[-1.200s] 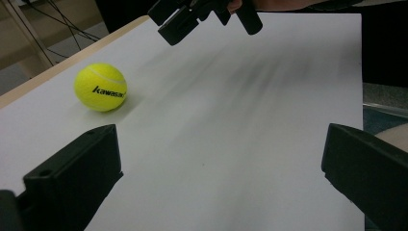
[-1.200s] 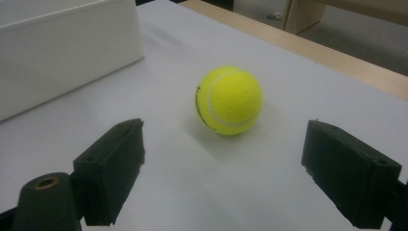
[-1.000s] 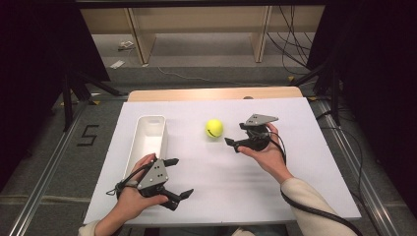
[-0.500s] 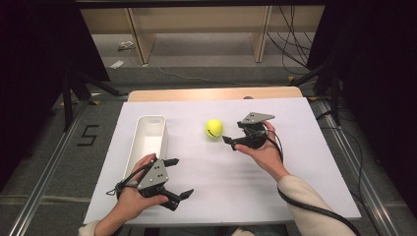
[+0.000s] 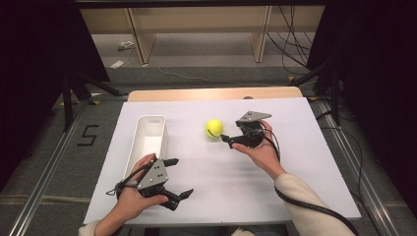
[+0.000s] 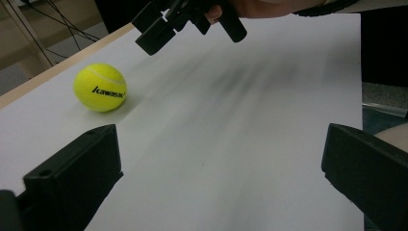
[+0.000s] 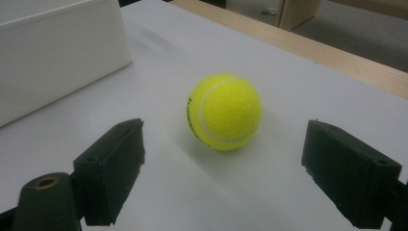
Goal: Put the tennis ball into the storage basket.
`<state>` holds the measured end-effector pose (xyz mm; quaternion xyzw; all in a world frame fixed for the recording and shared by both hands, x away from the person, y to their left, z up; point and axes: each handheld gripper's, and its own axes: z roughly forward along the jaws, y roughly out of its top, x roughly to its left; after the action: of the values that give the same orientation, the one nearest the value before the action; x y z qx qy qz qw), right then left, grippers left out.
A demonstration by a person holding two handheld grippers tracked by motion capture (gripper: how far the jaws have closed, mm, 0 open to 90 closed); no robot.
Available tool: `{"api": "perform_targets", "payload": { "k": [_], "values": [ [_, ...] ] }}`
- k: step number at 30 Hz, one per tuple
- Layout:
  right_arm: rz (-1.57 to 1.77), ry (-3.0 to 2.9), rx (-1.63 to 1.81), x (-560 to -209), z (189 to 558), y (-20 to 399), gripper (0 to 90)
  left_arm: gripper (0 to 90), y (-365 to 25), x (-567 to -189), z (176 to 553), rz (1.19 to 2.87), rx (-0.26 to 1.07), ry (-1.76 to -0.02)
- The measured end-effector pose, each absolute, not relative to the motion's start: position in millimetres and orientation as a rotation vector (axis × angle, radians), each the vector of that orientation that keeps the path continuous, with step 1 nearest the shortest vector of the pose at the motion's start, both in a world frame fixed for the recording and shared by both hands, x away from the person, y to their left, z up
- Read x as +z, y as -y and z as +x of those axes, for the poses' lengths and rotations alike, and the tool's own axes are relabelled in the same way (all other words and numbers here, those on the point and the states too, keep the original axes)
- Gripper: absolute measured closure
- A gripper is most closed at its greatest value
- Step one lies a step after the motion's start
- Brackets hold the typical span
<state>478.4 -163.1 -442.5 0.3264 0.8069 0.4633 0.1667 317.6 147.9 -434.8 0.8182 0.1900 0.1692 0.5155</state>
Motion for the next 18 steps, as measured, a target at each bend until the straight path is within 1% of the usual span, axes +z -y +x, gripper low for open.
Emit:
{"api": "perform_targets", "payload": {
  "k": [18],
  "values": [
    [0.941,-2.311,1.305,-447.8,488.0,148.6,15.6,0.0,-148.1,-435.1,317.8,1.966,0.404,-0.460]
  ]
}}
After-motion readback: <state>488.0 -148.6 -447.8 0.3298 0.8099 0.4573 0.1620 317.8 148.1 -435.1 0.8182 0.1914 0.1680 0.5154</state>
